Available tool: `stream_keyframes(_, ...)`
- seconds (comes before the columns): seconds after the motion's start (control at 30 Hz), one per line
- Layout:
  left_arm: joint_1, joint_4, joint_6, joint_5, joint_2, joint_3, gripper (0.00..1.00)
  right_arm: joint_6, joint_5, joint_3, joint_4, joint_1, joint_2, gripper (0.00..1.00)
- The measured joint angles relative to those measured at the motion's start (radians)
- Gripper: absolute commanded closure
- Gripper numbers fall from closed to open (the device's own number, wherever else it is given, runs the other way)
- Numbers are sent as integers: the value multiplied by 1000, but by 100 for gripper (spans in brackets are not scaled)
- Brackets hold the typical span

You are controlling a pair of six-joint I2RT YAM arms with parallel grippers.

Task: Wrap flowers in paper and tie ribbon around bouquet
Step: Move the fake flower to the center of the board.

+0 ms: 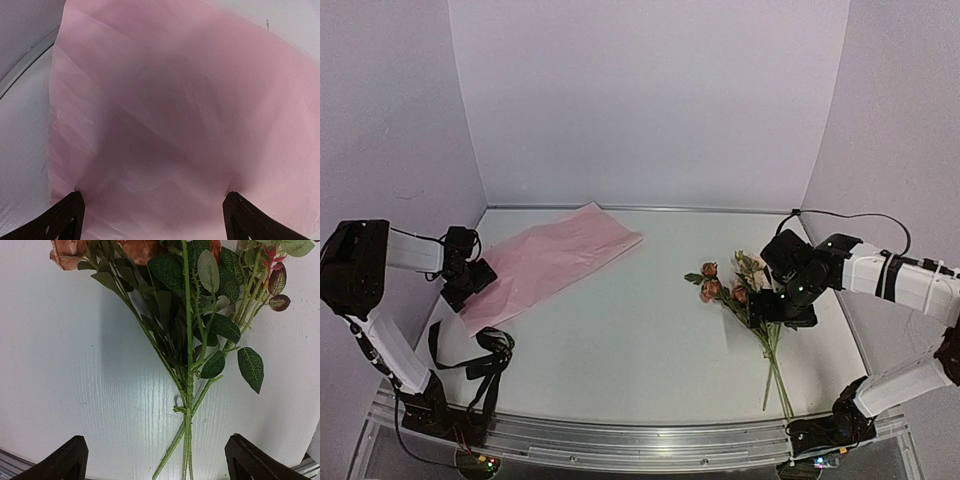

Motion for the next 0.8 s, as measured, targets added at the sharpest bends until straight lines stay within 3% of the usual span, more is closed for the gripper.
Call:
stream_keyframes(0.23,-97,35,0,2,62,60,0,-6,56,-1,3,-1,10,2)
stream_keyframes(0.8,-318,-10,12,74,151,192,0,51,95,-72,43,-42,218,2)
